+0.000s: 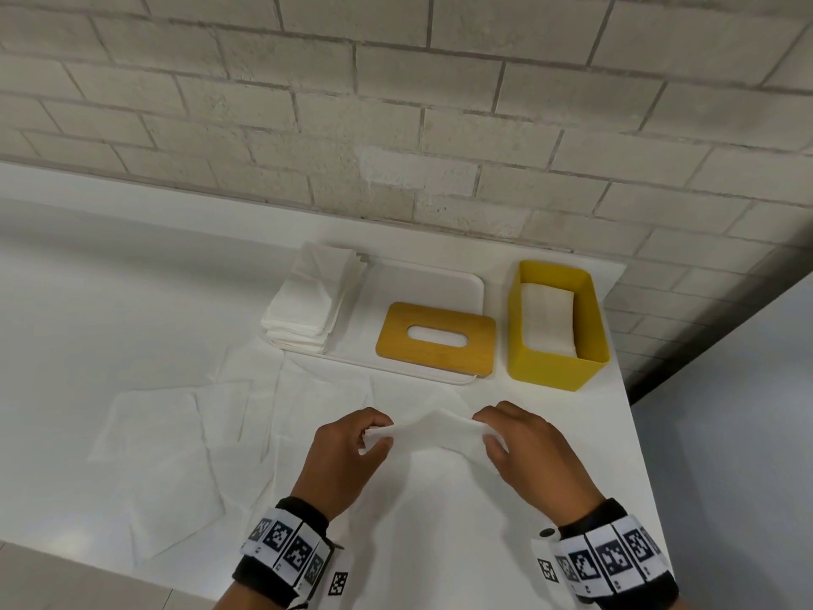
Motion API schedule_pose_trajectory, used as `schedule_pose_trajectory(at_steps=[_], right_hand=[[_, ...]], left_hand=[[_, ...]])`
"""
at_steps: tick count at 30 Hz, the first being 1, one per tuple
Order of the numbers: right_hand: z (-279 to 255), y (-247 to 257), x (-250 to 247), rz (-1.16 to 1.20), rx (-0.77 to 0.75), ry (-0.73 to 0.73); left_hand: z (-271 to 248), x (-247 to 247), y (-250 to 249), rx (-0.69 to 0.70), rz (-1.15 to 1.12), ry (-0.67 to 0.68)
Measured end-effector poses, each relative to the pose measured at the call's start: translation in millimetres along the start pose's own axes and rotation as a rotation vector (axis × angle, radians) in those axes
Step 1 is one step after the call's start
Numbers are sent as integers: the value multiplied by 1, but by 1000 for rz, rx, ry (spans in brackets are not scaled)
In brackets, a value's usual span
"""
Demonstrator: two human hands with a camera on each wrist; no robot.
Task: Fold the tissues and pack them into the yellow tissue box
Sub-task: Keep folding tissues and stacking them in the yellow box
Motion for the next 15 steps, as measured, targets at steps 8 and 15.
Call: schedule_pose_trajectory(at_steps=[8,15], right_hand=[[-6,-2,6,-29,53,50],[-1,3,2,-45,47,61]], left_hand=[[1,2,3,-11,-24,10],[4,2,5,-44,-4,25]])
Point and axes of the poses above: each hand's wrist, its own z-axis towards the middle knuckle, its own x-axis out of the palm, y = z × x, the point moved 7 cm from there along z, towards the middle knuckle, and after that the axes turned 5 degrees about -z, right-handed, at the moved point
